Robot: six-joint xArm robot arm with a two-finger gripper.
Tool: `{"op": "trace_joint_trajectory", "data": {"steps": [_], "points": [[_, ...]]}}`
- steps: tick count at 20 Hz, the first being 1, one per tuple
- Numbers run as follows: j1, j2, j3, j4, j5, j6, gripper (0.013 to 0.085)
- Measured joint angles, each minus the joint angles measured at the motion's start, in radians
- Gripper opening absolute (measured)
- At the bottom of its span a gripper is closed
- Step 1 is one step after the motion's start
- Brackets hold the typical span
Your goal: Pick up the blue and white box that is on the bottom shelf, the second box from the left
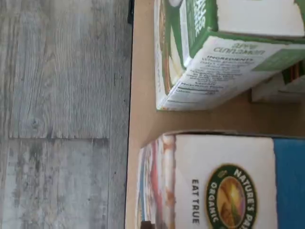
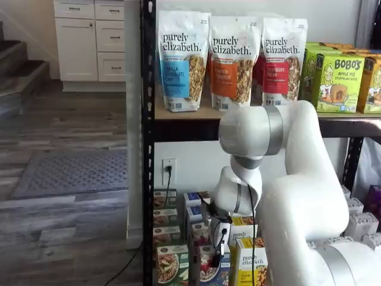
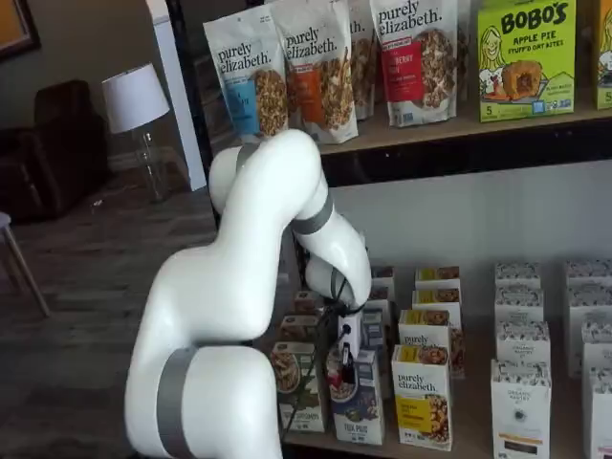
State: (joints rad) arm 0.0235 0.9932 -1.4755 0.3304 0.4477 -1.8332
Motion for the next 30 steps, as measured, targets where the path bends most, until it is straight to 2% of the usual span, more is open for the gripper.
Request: {"op": "trace_joint_trajectory", "data": {"steps": [17, 18, 21, 24, 30], "points": [[-0.007, -0.009, 0.003, 0.012, 0.015, -0.017, 0.065], [-0.007, -0.009, 0.003, 0.011, 0.016, -0.015, 0.061], [-0.005, -0.007, 0.001, 0.006, 0.016, -0.009, 0.057], [-0.004, -0.005, -0.001, 0.004, 0.018, -0.006, 0.049], [-0.004, -0.003, -0.001, -0.012, 0.018, 0.008, 0.049]]}}
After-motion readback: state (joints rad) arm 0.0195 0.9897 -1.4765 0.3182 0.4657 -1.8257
